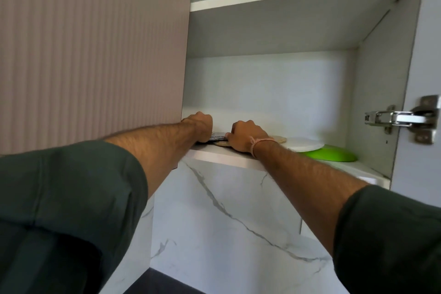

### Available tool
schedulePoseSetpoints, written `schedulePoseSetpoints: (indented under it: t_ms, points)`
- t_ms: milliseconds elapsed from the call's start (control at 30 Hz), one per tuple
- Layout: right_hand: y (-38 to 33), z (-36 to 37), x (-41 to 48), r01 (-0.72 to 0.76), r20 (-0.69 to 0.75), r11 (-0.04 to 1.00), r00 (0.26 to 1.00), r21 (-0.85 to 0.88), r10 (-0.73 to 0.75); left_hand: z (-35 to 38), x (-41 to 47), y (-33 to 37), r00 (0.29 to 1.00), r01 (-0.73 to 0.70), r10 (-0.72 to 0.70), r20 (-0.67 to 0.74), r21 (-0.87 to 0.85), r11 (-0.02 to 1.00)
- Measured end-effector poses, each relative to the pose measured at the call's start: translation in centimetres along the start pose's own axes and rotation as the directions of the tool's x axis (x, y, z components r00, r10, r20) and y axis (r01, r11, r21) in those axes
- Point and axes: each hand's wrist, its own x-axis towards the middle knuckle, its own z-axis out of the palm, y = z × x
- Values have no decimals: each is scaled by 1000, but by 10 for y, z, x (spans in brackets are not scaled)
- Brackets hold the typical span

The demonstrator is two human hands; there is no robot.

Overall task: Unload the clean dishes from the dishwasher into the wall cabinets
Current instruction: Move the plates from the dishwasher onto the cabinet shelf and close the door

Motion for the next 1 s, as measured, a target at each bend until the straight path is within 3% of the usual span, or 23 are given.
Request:
schedulePoseSetpoints:
  t_ms: [533, 1000]
  points:
    - [-13, -82, -164, 7, -16, 1000, 1000, -24, -8, -31, -157, 21, 977, -212, 214, 1, -153, 965]
    - [-5, -170, -331, 89, -13, 996, 996, -3, -89, -86, -340, 50, 991, -125, 130, 22, -149, 981]
